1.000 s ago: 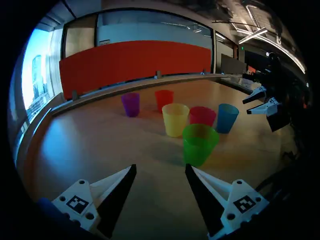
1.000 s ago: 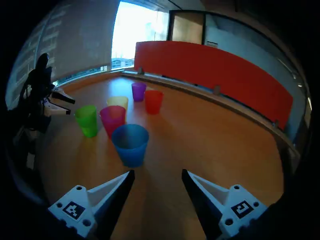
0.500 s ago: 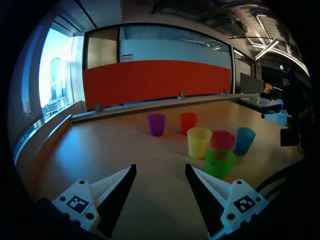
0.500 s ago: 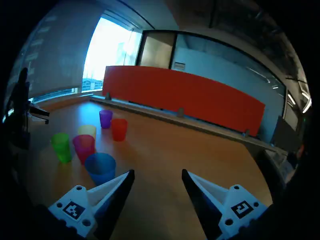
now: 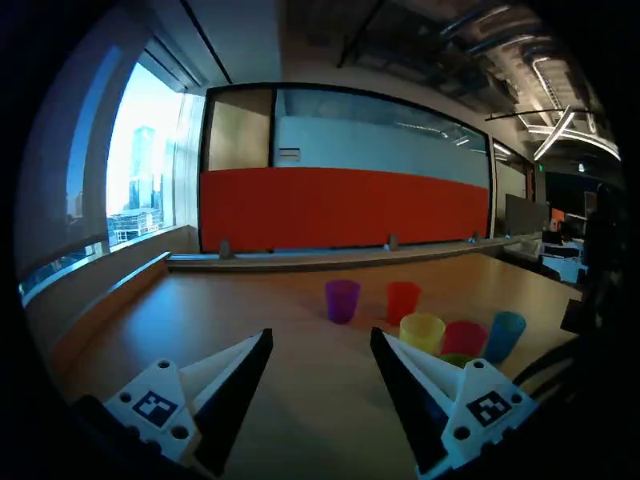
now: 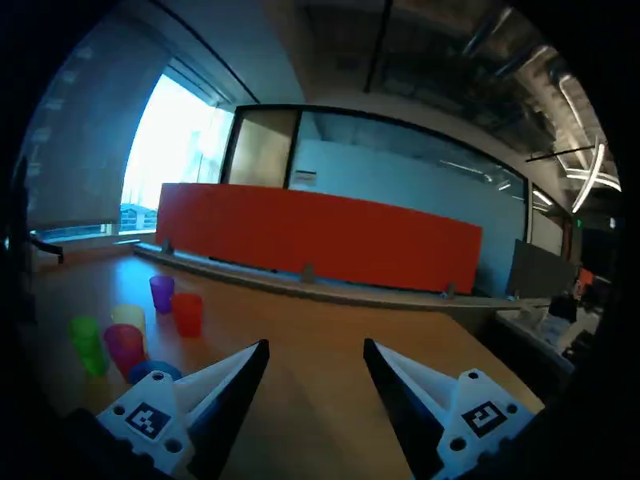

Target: Pour water

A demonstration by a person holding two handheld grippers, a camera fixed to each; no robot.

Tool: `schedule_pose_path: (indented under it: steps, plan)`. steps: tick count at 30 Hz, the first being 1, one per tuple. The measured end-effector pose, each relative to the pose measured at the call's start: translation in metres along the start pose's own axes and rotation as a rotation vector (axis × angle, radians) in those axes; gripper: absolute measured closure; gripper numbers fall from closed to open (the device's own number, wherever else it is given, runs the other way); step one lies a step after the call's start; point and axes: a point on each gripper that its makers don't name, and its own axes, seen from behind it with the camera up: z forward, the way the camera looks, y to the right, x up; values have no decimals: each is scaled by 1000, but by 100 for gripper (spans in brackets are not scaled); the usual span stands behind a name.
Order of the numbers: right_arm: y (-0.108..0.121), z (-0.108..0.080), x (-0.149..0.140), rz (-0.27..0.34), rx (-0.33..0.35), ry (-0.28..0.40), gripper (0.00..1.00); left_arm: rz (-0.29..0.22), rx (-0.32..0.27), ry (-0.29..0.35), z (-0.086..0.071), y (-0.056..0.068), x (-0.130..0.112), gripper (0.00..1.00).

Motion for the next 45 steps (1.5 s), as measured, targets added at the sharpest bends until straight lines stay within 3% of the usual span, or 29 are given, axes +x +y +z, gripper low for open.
schedule_pose_path:
  steps: [8, 14, 21, 32, 38, 45]
  plan:
    - [19, 0, 11, 97, -82, 87, 9, -27, 51, 89, 6, -9, 19, 10]
    - [34, 2, 7, 120, -128, 109, 9, -48, 69, 118, 10, -16, 22, 10]
    - [43, 2, 7, 145, -146, 114, 9, -16, 79, 151, 13, -18, 29, 10]
    - [43, 3, -2, 143, -150, 72, 9, -19, 150, 214, 12, -26, 37, 10]
    - [44, 1, -2, 155, -169, 54, 7, 1, 224, 222, 15, -36, 30, 10]
    - [40, 0, 7, 154, -186, 50, 1, 27, 248, 219, 19, -36, 19, 10]
